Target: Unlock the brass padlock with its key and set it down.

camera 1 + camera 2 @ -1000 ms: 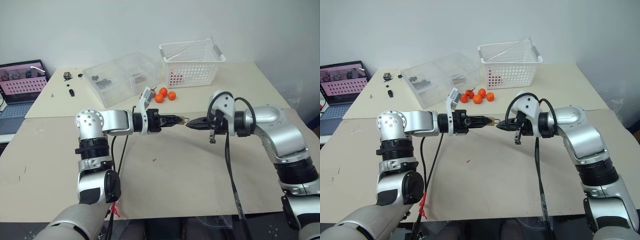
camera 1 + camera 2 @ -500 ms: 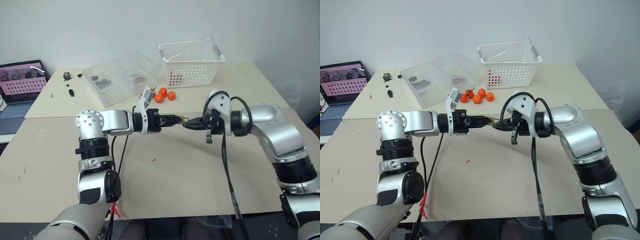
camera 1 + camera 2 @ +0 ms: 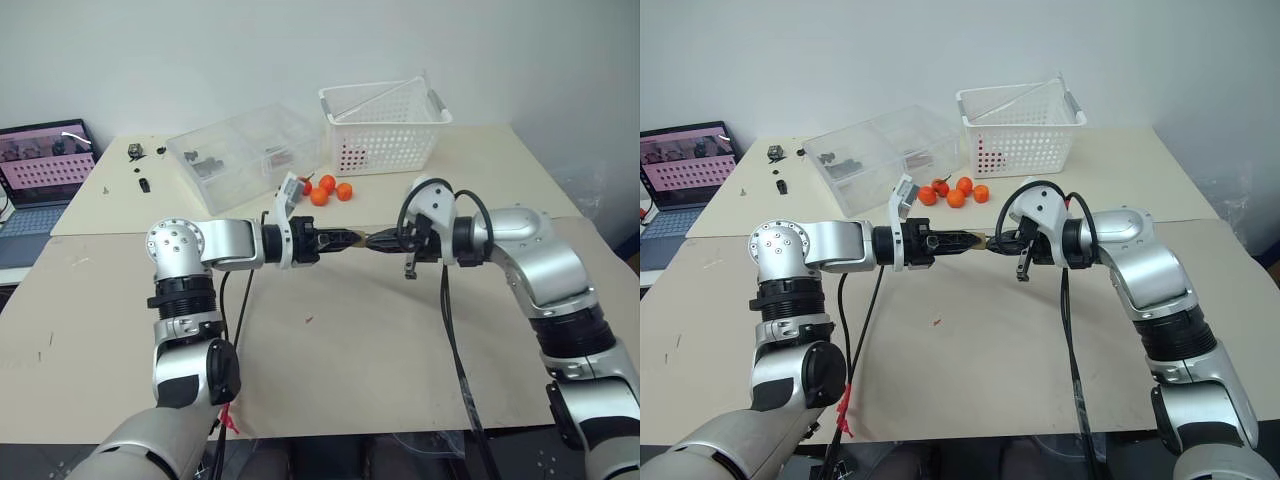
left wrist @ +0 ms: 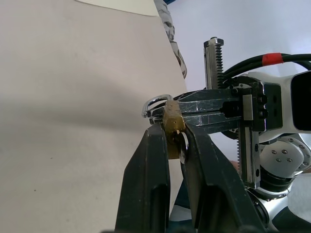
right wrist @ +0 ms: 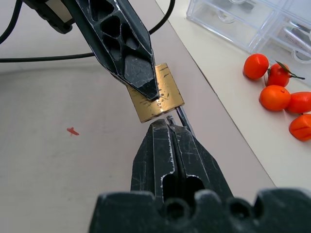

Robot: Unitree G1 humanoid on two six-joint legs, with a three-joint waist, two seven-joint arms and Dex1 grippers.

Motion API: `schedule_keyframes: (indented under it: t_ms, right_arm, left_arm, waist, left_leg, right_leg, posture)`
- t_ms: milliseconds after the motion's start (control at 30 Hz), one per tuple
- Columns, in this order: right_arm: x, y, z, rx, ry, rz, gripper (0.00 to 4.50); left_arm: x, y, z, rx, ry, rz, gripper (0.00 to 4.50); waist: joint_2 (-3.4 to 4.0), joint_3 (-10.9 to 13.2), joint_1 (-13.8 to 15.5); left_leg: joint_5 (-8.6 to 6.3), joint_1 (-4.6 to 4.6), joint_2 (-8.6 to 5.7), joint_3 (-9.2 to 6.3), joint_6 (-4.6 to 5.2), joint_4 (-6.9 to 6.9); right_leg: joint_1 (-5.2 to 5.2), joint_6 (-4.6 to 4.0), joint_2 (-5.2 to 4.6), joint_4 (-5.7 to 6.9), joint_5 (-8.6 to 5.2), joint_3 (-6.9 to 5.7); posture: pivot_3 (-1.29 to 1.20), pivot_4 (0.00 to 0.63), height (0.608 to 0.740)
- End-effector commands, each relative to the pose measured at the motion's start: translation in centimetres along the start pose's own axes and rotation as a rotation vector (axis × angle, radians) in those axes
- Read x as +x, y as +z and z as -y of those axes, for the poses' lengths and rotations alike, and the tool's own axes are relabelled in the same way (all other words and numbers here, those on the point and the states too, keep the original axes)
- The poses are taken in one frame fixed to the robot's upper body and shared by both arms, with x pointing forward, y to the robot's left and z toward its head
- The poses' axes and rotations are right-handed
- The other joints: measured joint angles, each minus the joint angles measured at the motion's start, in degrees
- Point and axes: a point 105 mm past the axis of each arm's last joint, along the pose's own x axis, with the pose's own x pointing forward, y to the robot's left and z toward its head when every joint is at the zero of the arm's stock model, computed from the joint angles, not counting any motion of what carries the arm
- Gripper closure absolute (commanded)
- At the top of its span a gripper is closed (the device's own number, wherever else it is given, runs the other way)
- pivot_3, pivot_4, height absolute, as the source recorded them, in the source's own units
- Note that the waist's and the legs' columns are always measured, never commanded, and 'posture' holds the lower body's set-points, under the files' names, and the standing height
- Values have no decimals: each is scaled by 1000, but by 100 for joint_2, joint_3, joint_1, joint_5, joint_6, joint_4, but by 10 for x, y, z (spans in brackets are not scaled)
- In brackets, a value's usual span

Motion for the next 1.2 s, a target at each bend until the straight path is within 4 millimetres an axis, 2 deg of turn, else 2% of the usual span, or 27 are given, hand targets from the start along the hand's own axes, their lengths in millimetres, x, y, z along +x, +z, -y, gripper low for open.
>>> schedule_keyframes:
  t_ms: [33,433,667,833,967,1200]
  right_arm:
    - [-2,12,8,-58,-39,38,4436]
    - [1,9,20,-110,-126,35,4436]
    - [-13,9,24,-119,-132,7,4436]
    - [-29,6,18,-90,-80,-32,4436]
    - [-45,5,12,-46,-39,-55,4436]
    - [-52,28,-4,50,40,65,4436]
  left_arm:
    - [-4,6,12,38,-35,18,4481]
    - [-8,7,10,37,-29,30,4481]
    - [-9,8,7,31,-17,29,4481]
    - [-10,7,5,30,-11,23,4481]
    - [-18,2,-4,31,20,-3,4481]
    - [-44,-2,-20,39,95,-53,4481]
  waist:
    - [0,0,0]
    - [0,0,-5]
    - [0,0,-2]
    - [0,0,3]
    - [0,0,-4]
    - [0,0,-23]
  left_leg:
    - [0,0,0,0,0,0]
    - [0,1,0,-1,-1,-2]
    - [1,0,0,-1,-3,-2]
    - [0,-1,0,2,0,-4]
    - [-1,0,0,2,0,-5]
    - [-12,9,7,-8,19,-8]
  right_leg:
    - [0,0,0,0,0,0]
    - [-1,0,0,1,0,1]
    - [-1,0,-1,1,0,1]
    - [-1,0,0,-1,0,0]
    - [0,0,0,-3,0,1]
    - [-3,-1,7,6,0,10]
  posture:
    - [0,150,740]
    - [0,150,740]
    - [0,150,740]
    - [0,150,740]
    - [0,150,740]
    - [0,150,740]
